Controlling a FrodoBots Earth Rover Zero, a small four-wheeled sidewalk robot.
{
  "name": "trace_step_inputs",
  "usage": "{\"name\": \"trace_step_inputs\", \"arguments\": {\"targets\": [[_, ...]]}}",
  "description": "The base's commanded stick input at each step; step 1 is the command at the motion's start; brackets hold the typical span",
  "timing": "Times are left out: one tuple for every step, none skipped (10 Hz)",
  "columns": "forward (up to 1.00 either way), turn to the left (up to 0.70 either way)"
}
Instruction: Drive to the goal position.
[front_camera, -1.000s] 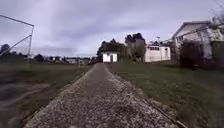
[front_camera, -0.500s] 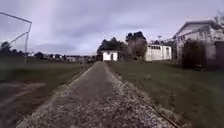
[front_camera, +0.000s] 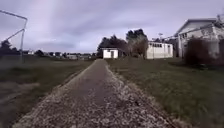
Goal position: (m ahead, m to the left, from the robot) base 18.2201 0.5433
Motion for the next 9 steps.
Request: {"name": "trace_step_inputs", "arguments": {"targets": [[0.66, 0.0], [0.4, 0.0], [0.37, 0.0], [0.37, 0.0], [0.37, 0.0], [0.37, 0.0], [0.37, 0.0], [0.43, 0.0], [0.5, 0.0]]}}
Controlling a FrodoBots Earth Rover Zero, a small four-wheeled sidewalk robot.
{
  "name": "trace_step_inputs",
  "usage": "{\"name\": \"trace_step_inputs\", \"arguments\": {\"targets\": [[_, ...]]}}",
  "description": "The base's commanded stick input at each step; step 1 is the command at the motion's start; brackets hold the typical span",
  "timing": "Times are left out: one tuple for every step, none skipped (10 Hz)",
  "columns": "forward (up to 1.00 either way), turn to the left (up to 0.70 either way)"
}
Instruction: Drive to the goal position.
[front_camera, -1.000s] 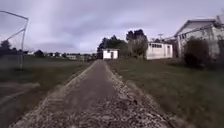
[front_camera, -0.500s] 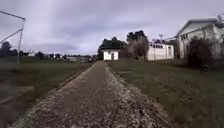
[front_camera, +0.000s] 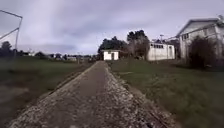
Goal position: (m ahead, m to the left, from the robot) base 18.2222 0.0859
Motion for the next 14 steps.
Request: {"name": "trace_step_inputs", "arguments": {"targets": [[0.56, 0.0], [0.63, 0.0], [0.69, 0.0], [0.7, 0.0], [0.7, 0.0], [0.7, 0.0], [0.7, 0.0], [0.7, 0.0], [0.7, 0.0], [0.7, 0.0], [0.7, -0.02], [0.7, -0.01], [0.7, 0.0], [0.7, 0.0]]}}
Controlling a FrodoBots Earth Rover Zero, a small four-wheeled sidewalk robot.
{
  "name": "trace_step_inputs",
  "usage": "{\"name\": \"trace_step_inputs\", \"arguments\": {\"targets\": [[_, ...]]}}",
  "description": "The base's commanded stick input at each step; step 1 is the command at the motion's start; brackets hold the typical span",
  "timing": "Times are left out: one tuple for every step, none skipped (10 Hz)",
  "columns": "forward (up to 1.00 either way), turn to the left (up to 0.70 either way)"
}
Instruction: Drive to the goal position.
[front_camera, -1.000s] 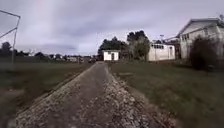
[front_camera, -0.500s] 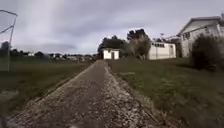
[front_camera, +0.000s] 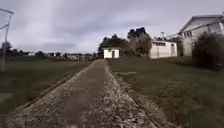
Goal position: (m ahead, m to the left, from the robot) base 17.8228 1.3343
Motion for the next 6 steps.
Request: {"name": "trace_step_inputs", "arguments": {"targets": [[0.7, 0.0], [0.7, 0.0], [0.7, 0.0], [0.7, 0.0], [0.7, 0.0], [0.7, 0.0]]}}
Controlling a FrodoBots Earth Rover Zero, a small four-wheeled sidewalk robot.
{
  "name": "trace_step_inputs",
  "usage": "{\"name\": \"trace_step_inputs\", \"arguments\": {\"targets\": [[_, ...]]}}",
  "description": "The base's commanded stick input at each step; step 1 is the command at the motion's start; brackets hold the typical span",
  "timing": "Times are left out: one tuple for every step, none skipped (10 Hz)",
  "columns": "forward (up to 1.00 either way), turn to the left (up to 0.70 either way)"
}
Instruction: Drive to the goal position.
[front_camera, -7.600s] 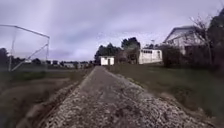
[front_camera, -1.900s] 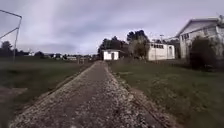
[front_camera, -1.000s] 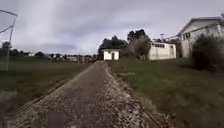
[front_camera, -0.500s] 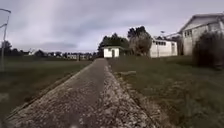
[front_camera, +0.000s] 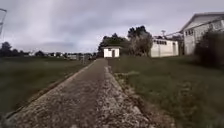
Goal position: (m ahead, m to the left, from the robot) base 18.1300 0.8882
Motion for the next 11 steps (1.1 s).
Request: {"name": "trace_step_inputs", "arguments": {"targets": [[0.7, 0.0], [0.7, 0.0], [0.7, 0.0], [0.7, 0.0], [0.7, 0.0], [0.7, 0.0], [0.7, 0.0], [0.7, 0.0], [0.7, 0.0], [0.7, 0.0], [0.7, 0.0]]}}
